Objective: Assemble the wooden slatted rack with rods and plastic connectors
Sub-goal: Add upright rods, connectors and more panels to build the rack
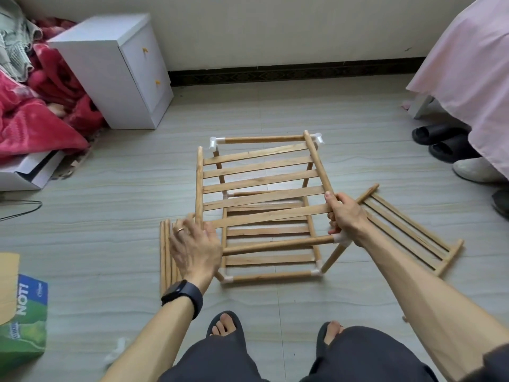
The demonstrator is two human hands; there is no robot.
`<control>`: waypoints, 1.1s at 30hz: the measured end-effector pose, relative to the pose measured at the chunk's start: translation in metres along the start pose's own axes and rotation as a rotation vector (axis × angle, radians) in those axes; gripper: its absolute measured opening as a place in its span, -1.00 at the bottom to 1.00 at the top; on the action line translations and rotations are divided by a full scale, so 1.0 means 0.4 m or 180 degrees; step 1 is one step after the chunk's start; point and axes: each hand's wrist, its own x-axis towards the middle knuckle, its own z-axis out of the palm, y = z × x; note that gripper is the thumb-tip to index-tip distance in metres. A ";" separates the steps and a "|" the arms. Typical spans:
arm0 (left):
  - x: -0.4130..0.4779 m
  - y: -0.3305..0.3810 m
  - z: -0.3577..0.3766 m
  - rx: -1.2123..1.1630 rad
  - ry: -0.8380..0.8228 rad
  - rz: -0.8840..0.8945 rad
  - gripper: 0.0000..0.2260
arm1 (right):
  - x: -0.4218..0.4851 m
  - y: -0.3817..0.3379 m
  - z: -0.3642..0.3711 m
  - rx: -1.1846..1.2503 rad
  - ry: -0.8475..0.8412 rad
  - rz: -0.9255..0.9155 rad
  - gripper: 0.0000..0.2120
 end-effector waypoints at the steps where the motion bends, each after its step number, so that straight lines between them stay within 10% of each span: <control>1: -0.009 0.018 -0.003 0.0313 0.0183 0.0717 -0.60 | 0.002 0.000 0.002 0.0001 0.0103 -0.0025 -0.66; 4: -0.042 0.121 0.024 0.0524 -0.0305 0.2335 -0.46 | 0.003 0.004 0.009 0.0341 0.0180 0.0031 -0.67; 9: -0.066 0.280 0.082 0.1416 -0.1339 0.3445 -0.44 | -0.036 0.000 0.018 0.1109 -0.0100 0.0186 -0.76; 13: -0.093 0.347 0.134 0.0954 -0.2202 0.2878 -0.49 | -0.043 0.027 0.021 0.1662 -0.0277 0.0377 -0.77; 24: -0.096 0.359 0.188 0.1506 -0.1866 0.2867 -0.29 | -0.053 0.077 -0.018 0.2871 -0.1365 0.0543 -0.79; 33: -0.090 0.356 0.193 0.1455 -0.1772 0.2995 -0.33 | -0.058 0.096 0.040 0.2472 -0.0170 0.0169 -0.70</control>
